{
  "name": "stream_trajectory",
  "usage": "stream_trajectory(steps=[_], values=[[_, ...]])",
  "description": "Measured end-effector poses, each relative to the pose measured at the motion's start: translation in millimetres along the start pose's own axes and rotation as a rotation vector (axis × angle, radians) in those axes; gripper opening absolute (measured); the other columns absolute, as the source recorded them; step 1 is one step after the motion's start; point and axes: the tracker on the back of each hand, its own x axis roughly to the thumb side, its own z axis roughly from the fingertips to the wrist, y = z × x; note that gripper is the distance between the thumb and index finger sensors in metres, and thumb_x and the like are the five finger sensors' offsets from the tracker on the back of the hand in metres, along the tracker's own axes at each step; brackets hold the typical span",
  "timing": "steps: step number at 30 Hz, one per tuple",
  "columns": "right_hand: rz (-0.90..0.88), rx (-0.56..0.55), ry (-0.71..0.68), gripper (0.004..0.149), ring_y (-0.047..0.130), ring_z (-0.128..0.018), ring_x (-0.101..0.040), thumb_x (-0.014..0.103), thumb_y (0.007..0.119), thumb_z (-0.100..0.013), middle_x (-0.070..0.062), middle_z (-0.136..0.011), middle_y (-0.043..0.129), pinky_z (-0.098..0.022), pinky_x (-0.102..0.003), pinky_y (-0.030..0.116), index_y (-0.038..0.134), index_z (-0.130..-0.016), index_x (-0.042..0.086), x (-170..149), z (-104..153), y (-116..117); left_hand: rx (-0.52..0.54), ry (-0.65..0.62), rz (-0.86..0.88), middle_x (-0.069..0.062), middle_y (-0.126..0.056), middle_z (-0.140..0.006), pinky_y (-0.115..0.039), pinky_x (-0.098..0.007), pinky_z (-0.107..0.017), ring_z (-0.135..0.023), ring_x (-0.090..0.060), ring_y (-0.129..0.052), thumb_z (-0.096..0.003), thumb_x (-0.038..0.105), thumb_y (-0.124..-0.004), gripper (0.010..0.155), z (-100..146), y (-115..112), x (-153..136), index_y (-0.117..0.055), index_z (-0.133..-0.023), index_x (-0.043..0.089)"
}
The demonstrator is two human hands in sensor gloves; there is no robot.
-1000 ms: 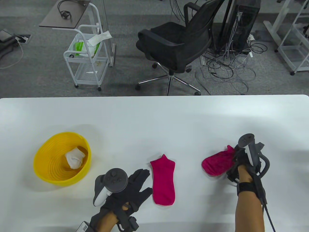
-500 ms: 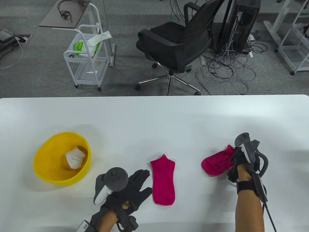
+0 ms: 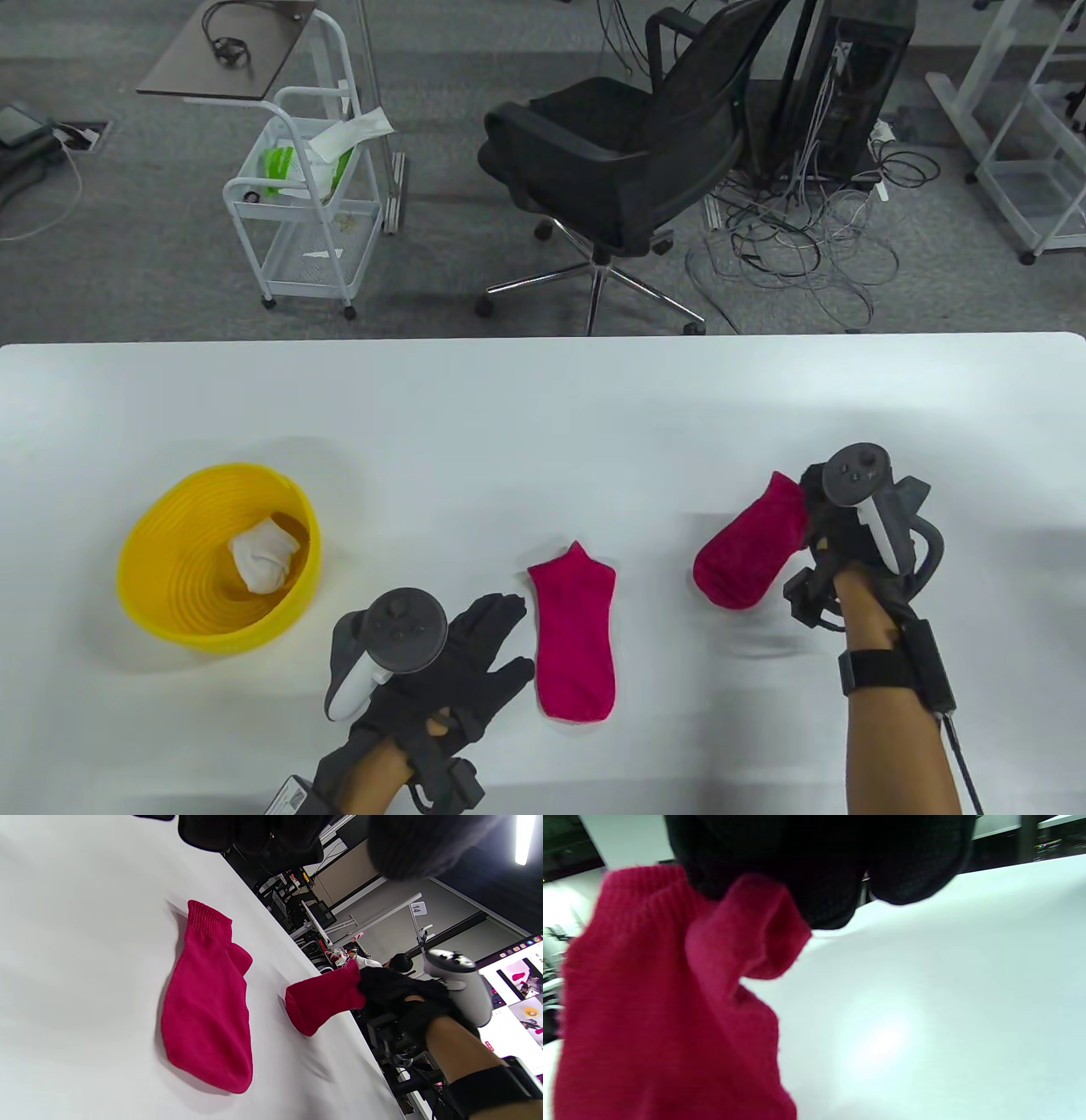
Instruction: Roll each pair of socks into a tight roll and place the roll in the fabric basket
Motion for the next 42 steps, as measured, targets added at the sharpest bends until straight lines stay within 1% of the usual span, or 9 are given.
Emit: stream_trajectory(steps=[5, 11, 14, 18, 26, 31, 35, 38, 42], values=[[-0.062, 0.003, -0.163, 0.044, 0.098, -0.057, -0.009, 0.032, 0.078, -0.041, 0.007, -0.086, 0.087, -0.050, -0.044, 0.083, 0.069, -0.084, 0.034, 32.8, 30.3, -25.6, 0.007, 0.001, 0.010, -0.009, -0.045, -0.113, -0.046, -0.054, -0.073, -0.107, -0.036, -0.053, -0.0402, 0.056, -0.072, 0.076, 1.0, 2.2, -1.1, -0.049, -0.105, 0.024], [-0.053, 0.012, -0.330, 0.050, 0.094, -0.060, -0.010, 0.030, 0.076, -0.043, 0.001, -0.090, 0.083, -0.054, -0.046, 0.080, 0.068, -0.092, 0.033, 70.2, 72.5, -54.5, 0.029, 0.007, 0.027, -0.009, -0.045, -0.113, -0.046, -0.054, -0.073, -0.107, -0.036, -0.052, -0.0403, 0.056, -0.072, 0.076, 2.5, 7.5, -4.3, -0.049, -0.105, 0.024], [-0.041, 0.022, -0.410, 0.045, 0.093, -0.061, -0.011, 0.030, 0.075, -0.044, 0.001, -0.091, 0.082, -0.056, -0.048, 0.079, 0.075, -0.089, 0.032, 85.2, 94.3, -63.1, 0.039, 0.014, 0.038, -0.009, -0.045, -0.113, -0.046, -0.054, -0.073, -0.107, -0.036, -0.052, -0.0403, 0.056, -0.072, 0.076, 2.9, 9.9, -6.7, -0.049, -0.105, 0.024], [-0.010, 0.077, -0.537, 0.044, 0.093, -0.061, -0.010, 0.032, 0.073, -0.044, 0.002, -0.091, 0.082, -0.057, -0.049, 0.078, 0.074, -0.088, 0.032, 101.3, 122.8, -64.6, 0.036, 0.009, 0.053, -0.009, -0.045, -0.113, -0.046, -0.053, -0.073, -0.107, -0.036, -0.052, -0.0405, 0.056, -0.072, 0.076, 2.0, 9.3, -9.3, -0.049, -0.105, 0.024], [0.084, 0.249, -0.805, 0.044, 0.094, -0.059, -0.009, 0.033, 0.073, -0.043, 0.002, -0.089, 0.084, -0.057, -0.048, 0.079, 0.076, -0.087, 0.032, 126.8, 178.8, -46.9, 0.055, 0.025, 0.074, -0.009, -0.045, -0.113, -0.046, -0.054, -0.073, -0.107, -0.036, -0.052, -0.0404, 0.056, -0.072, 0.076, 2.0, 13.9, -13.3, -0.049, -0.105, 0.024], [0.129, 0.352, -0.895, 0.044, 0.094, -0.059, -0.009, 0.033, 0.073, -0.044, 0.002, -0.088, 0.085, -0.057, -0.048, 0.079, 0.076, -0.087, 0.032, 136.1, 205.0, -32.1, 0.059, 0.030, 0.079, -0.009, -0.045, -0.113, -0.046, -0.054, -0.073, -0.107, -0.036, -0.052, -0.0404, 0.056, -0.072, 0.075, 2.6, 15.7, -14.7, -0.049, -0.105, 0.024], [0.189, 0.375, -0.903, 0.044, 0.094, -0.059, -0.009, 0.033, 0.074, -0.044, 0.002, -0.089, 0.085, -0.058, -0.048, 0.079, 0.076, -0.087, 0.032, 141.5, 208.7, -19.2, 0.060, 0.030, 0.075, -0.009, -0.045, -0.113, -0.046, -0.054, -0.073, -0.107, -0.036, -0.052, -0.0403, 0.056, -0.072, 0.076, 2.2, 15.7, -14.8, -0.049, -0.105, 0.024], [0.231, 0.398, -0.877, 0.044, 0.094, -0.060, -0.010, 0.032, 0.074, -0.044, 0.002, -0.089, 0.084, -0.058, -0.049, 0.078, 0.076, -0.088, 0.032, 146.1, 199.4, 0.1, 0.055, 0.035, 0.074, -0.009, -0.045, -0.113, -0.046, -0.054, -0.073, -0.108, -0.036, -0.052, -0.0404, 0.056, -0.072, 0.076, 2.4, 15.6, -14.6, -0.049, -0.105, 0.024], [0.283, 0.372, -0.818, 0.045, 0.094, -0.062, -0.010, 0.032, 0.075, -0.044, 0.003, -0.090, 0.083, -0.059, -0.049, 0.077, 0.075, -0.088, 0.032, 154.1, 179.8, 25.4, 0.056, 0.037, 0.077, -0.009, -0.045, -0.113, -0.046, -0.054, -0.073, -0.108, -0.036, -0.051, -0.0404, 0.056, -0.072, 0.076, 2.7, 16.1, -14.3, -0.049, -0.105, 0.024]])
